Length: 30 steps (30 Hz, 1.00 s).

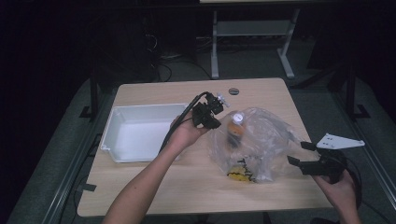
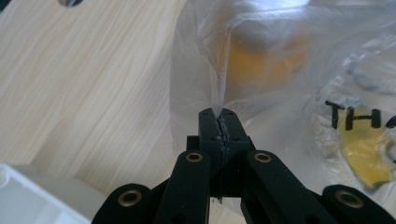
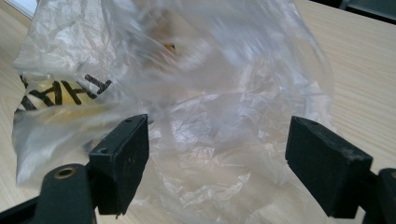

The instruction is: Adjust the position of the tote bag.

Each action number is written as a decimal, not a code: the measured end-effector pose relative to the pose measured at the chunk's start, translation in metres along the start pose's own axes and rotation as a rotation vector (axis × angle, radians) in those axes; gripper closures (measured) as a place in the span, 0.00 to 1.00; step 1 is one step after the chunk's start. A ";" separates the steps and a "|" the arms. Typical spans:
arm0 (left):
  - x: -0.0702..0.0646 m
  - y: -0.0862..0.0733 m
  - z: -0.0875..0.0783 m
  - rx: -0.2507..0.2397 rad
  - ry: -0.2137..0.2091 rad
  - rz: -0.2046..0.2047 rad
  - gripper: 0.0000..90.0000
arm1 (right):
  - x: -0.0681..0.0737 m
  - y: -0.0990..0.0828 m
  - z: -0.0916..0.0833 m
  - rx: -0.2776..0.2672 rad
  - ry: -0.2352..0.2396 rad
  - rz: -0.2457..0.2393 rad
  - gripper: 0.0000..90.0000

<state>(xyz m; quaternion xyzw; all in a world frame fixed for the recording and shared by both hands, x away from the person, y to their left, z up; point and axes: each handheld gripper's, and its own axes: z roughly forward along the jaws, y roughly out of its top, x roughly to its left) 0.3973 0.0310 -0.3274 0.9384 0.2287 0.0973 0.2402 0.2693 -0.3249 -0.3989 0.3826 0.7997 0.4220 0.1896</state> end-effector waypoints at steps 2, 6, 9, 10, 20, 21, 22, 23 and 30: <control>0.004 -0.004 0.002 0.011 0.005 -0.008 1.00 | 0.000 0.000 0.000 0.001 0.000 -0.001 0.24; 0.010 -0.011 0.005 0.034 0.011 -0.030 1.00 | 0.000 0.000 0.001 0.003 0.002 -0.002 0.24; 0.014 -0.016 0.007 0.050 0.011 -0.042 1.00 | 0.000 0.000 0.001 0.003 0.004 -0.002 0.24; 0.015 -0.017 0.008 0.053 0.014 -0.045 1.00 | 0.001 0.000 0.001 0.003 0.005 -0.002 0.24; 0.025 -0.029 0.015 0.096 0.028 -0.079 1.00 | 0.001 0.000 0.002 0.007 0.007 0.004 0.24; 0.026 -0.030 0.016 0.103 0.027 -0.079 1.00 | 0.001 0.000 0.002 0.008 0.007 0.003 0.24; 0.027 -0.031 0.017 0.107 0.028 -0.083 1.00 | 0.001 0.000 0.002 0.008 0.007 0.001 0.24; 0.028 -0.033 0.018 0.110 0.029 -0.088 1.00 | 0.001 0.000 0.002 0.008 0.007 0.003 0.24; 0.025 -0.037 0.011 0.060 -0.004 -0.109 0.94 | 0.001 0.000 0.002 0.006 0.009 0.001 0.24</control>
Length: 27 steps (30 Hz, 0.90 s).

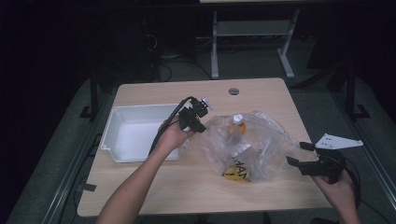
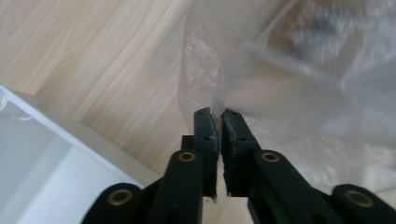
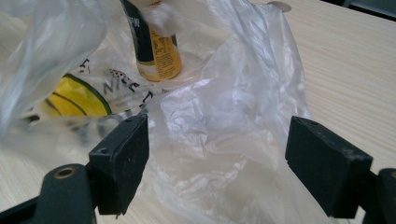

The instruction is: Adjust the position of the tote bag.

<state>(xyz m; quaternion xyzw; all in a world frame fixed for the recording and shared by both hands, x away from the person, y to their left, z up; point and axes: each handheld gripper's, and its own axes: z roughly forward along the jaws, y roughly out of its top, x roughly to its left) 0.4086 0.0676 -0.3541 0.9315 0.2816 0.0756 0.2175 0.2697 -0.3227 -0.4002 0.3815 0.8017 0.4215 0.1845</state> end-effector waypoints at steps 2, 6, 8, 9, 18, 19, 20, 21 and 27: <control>-0.002 0.000 -0.005 -0.008 -0.005 0.019 0.90 | 0.000 0.000 0.000 0.003 0.001 0.002 0.24; -0.004 -0.002 -0.015 -0.036 -0.017 0.029 0.79 | 0.001 0.000 0.000 0.002 -0.001 0.003 0.24; -0.004 -0.003 -0.021 -0.042 -0.025 0.044 0.74 | 0.001 0.000 0.000 0.002 -0.003 -0.002 0.24; -0.004 -0.004 -0.023 -0.050 -0.031 0.038 0.72 | 0.001 0.000 0.000 0.001 -0.003 -0.003 0.24; -0.011 -0.005 -0.049 -0.086 -0.048 0.073 0.64 | 0.001 0.000 -0.001 0.001 -0.007 -0.002 0.24; -0.013 -0.004 -0.052 -0.091 -0.053 0.082 0.64 | 0.001 0.000 -0.001 0.000 -0.007 0.000 0.24; -0.016 -0.002 -0.054 -0.096 -0.053 0.090 0.63 | 0.001 0.000 -0.001 0.000 -0.009 0.000 0.24; -0.016 -0.002 -0.054 -0.096 -0.053 0.090 0.63 | 0.001 0.000 -0.001 0.000 -0.009 0.000 0.24; -0.039 0.016 -0.062 -0.133 -0.089 0.145 0.61 | 0.000 0.000 -0.002 0.001 -0.008 0.000 0.24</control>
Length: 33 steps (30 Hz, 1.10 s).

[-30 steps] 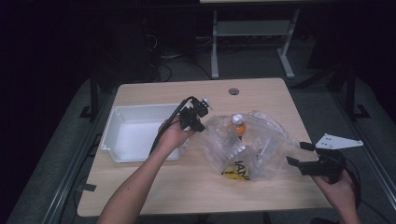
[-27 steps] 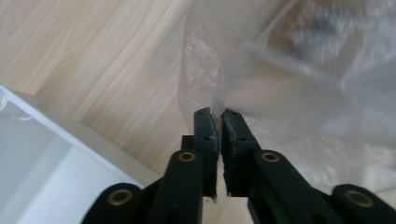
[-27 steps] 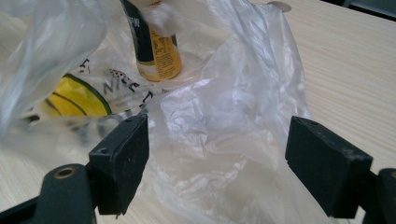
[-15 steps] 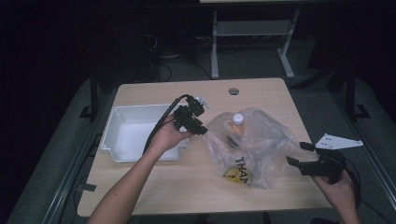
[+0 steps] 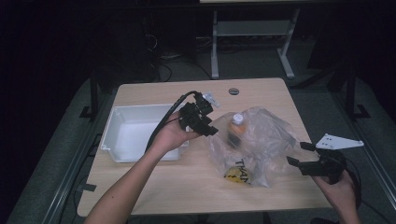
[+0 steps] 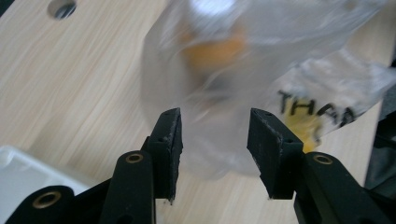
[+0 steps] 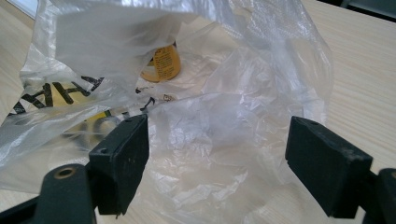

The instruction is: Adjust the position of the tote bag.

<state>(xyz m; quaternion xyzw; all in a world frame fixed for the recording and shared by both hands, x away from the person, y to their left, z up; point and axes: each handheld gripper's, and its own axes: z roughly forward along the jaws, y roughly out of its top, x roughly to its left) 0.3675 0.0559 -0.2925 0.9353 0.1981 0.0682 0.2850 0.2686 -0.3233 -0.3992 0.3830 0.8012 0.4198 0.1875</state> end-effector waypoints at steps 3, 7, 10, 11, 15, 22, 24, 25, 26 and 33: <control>-0.008 0.009 0.000 -0.006 -0.016 0.030 0.60 | -0.001 0.000 -0.001 -0.005 -0.001 0.002 0.24; -0.018 0.019 0.000 -0.018 -0.036 0.056 0.60 | -0.001 0.000 -0.001 -0.006 0.000 0.001 0.24; -0.024 0.024 0.000 -0.024 -0.047 0.074 0.59 | -0.001 0.000 -0.001 -0.007 0.003 0.002 0.24; -0.026 0.026 0.000 -0.022 -0.045 0.079 0.59 | -0.001 0.000 -0.001 -0.007 0.004 0.003 0.24; -0.028 0.033 0.003 -0.025 -0.053 0.075 0.55 | 0.000 0.000 -0.001 -0.005 0.006 0.001 0.24; -0.018 0.040 0.013 -0.015 -0.028 0.050 0.50 | -0.001 0.000 0.000 -0.005 0.009 0.001 0.24; -0.012 0.041 0.018 -0.013 -0.028 0.025 0.47 | 0.000 0.000 0.000 -0.004 0.010 -0.002 0.24; -0.009 0.041 0.021 -0.004 -0.029 0.021 0.46 | 0.000 0.000 0.000 -0.003 0.011 0.000 0.24; -0.008 0.041 0.023 -0.003 -0.026 0.012 0.45 | -0.001 0.000 0.000 -0.003 0.011 -0.002 0.24; -0.001 0.043 0.035 0.040 0.010 0.001 0.49 | -0.001 -0.001 0.000 -0.005 0.015 0.006 0.24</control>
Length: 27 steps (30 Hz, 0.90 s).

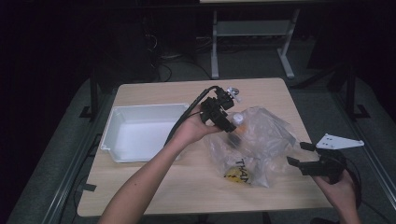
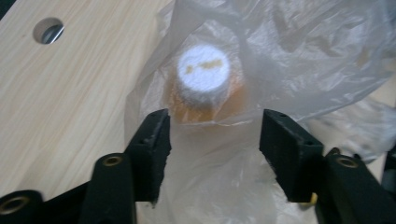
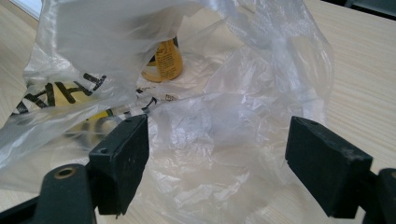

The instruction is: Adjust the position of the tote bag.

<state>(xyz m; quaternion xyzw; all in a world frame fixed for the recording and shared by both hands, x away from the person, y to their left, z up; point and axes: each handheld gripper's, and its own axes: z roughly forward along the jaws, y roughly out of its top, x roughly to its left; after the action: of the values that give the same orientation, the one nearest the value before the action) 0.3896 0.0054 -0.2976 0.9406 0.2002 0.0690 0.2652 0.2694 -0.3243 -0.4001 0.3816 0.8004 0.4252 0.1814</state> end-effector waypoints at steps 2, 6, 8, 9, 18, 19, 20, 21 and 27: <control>0.003 0.001 0.003 0.018 0.004 0.003 0.55 | 0.000 0.000 0.000 0.000 0.000 -0.002 0.24; 0.007 0.001 0.010 0.033 0.004 -0.011 0.64 | 0.000 0.000 0.000 -0.002 -0.002 -0.003 0.24; 0.008 0.001 0.011 0.042 0.000 -0.008 0.66 | 0.000 0.000 0.000 -0.003 -0.001 0.000 0.24; 0.007 0.001 0.013 0.045 0.004 -0.008 0.66 | 0.000 0.000 0.000 -0.003 -0.001 0.000 0.24; 0.009 0.003 0.020 0.045 -0.008 0.006 0.83 | 0.000 0.000 -0.001 -0.003 -0.004 0.000 0.24; 0.009 0.003 0.020 0.047 -0.014 0.007 0.85 | 0.000 0.000 -0.001 -0.003 -0.004 0.002 0.24; 0.009 0.003 0.019 0.045 -0.023 0.006 0.88 | 0.000 0.000 -0.002 -0.003 -0.004 0.002 0.24; 0.009 0.003 0.019 0.048 -0.028 0.010 0.91 | 0.000 0.000 -0.001 -0.002 -0.003 0.002 0.24; 0.009 0.002 0.017 0.047 -0.017 0.017 1.00 | 0.000 0.000 -0.001 -0.002 -0.003 -0.001 0.24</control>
<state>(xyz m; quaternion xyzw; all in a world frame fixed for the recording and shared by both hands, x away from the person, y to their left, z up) 0.4026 -0.0004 -0.3109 0.9489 0.1914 0.0587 0.2440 0.2688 -0.3247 -0.3994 0.3817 0.7999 0.4253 0.1834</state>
